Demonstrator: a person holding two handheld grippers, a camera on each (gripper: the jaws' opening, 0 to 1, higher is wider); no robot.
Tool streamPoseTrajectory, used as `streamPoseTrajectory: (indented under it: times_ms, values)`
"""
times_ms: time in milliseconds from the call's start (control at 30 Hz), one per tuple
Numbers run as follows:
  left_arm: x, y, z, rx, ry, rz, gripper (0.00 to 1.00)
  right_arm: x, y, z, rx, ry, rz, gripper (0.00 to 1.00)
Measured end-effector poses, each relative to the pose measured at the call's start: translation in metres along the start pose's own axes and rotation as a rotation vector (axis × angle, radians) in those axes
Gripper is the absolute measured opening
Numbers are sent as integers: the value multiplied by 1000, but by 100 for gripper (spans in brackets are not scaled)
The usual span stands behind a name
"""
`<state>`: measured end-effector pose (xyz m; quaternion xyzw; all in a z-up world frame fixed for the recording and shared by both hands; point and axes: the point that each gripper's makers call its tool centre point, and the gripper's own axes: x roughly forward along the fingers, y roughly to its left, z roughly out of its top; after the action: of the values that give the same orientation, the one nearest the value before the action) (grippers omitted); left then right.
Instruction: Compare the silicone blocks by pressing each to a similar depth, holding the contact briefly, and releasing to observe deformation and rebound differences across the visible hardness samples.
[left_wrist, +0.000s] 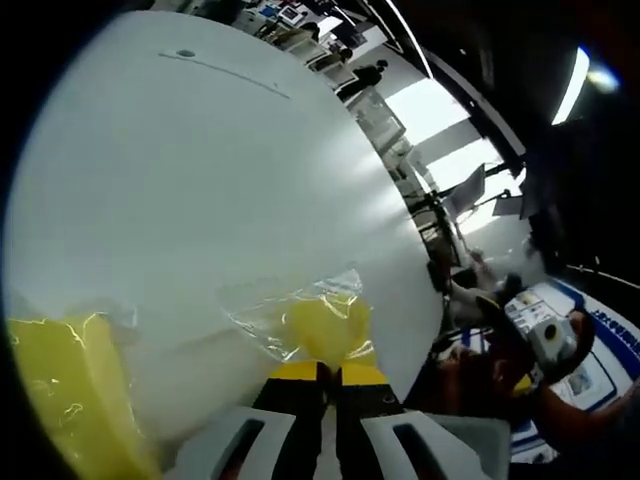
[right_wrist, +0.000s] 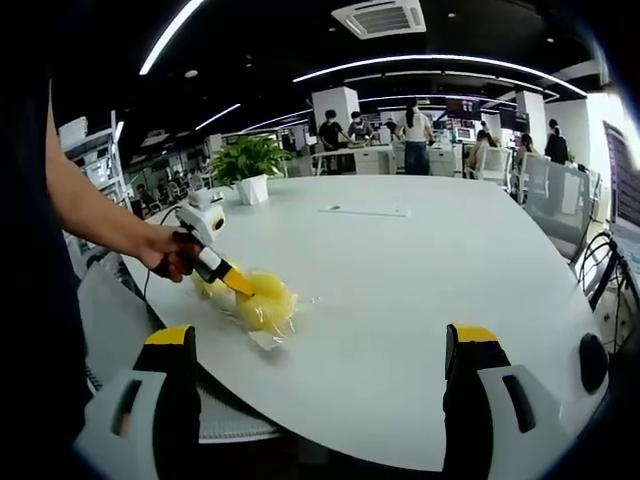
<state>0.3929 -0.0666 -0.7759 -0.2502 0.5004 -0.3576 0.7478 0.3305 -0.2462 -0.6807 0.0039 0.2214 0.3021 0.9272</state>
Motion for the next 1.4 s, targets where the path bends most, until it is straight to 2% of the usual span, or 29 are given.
streamPoseTrajectory:
  times_ms: [100, 167, 267, 367, 500, 567, 600, 733, 833, 867, 900, 933, 967, 1033, 1133, 1167, 1200, 1233, 1333, 1400]
  values:
    - [0, 5, 6, 15, -17, 38, 1, 0, 0, -1, -4, 3, 1, 97]
    - [-1, 11, 12, 96, -31, 98, 2, 0, -1, 0, -3, 2, 0, 97]
    - [1, 11, 9, 219, 9, 141, 3, 0, -1, 1, 2, -2, 0, 97]
    - [3, 12, 9, 253, 32, 173, 5, 2, 1, -1, 3, 5, 7, 97]
    - [4, 13, 9, 292, 36, 203, 7, 5, 4, 1, -3, 4, 18, 97]
    - [4, 14, 8, 333, 36, 226, 7, 5, 5, 2, -10, 7, 20, 97]
    - [4, 15, 8, 385, 38, 238, 7, 5, 5, 3, -11, 8, 21, 97]
    - [5, 15, 7, 383, 32, 237, 8, 4, -2, 7, -16, 3, 16, 97]
    - [8, 5, 2, 335, 58, 150, 10, 5, -6, 10, -8, -10, 6, 97]
    - [8, 7, 3, 383, 61, 154, 12, 6, -7, 10, -3, -12, 5, 97]
    - [5, 10, 6, 413, 44, 182, 15, 6, -7, 10, -3, -11, 4, 97]
    - [4, 9, 10, 494, 13, 188, 19, 6, -6, 10, -5, -8, 5, 97]
    - [1, 6, 10, 510, -1, 188, 24, 7, -6, 9, -7, -6, 8, 97]
    - [-2, -3, 11, 509, -36, 150, 36, 9, -3, 9, -11, -6, 14, 97]
    - [-15, -7, 14, 550, -70, 155, 46, 13, -2, 10, -13, -8, 22, 97]
    - [-20, -13, 21, 574, -124, 134, 51, 14, -2, 10, -11, -7, 23, 97]
    - [-23, -16, 25, 585, -149, 128, 57, 15, -1, 11, -10, -7, 24, 97]
    - [-32, -18, 31, 604, -181, 137, 64, 17, 0, 12, -11, -8, 30, 97]
    - [-63, -24, 49, 651, -281, 151, 77, 20, 4, 19, -26, -19, 42, 97]
    - [-84, -23, 55, 711, -312, 183, 84, 22, 5, 23, -31, -30, 46, 97]
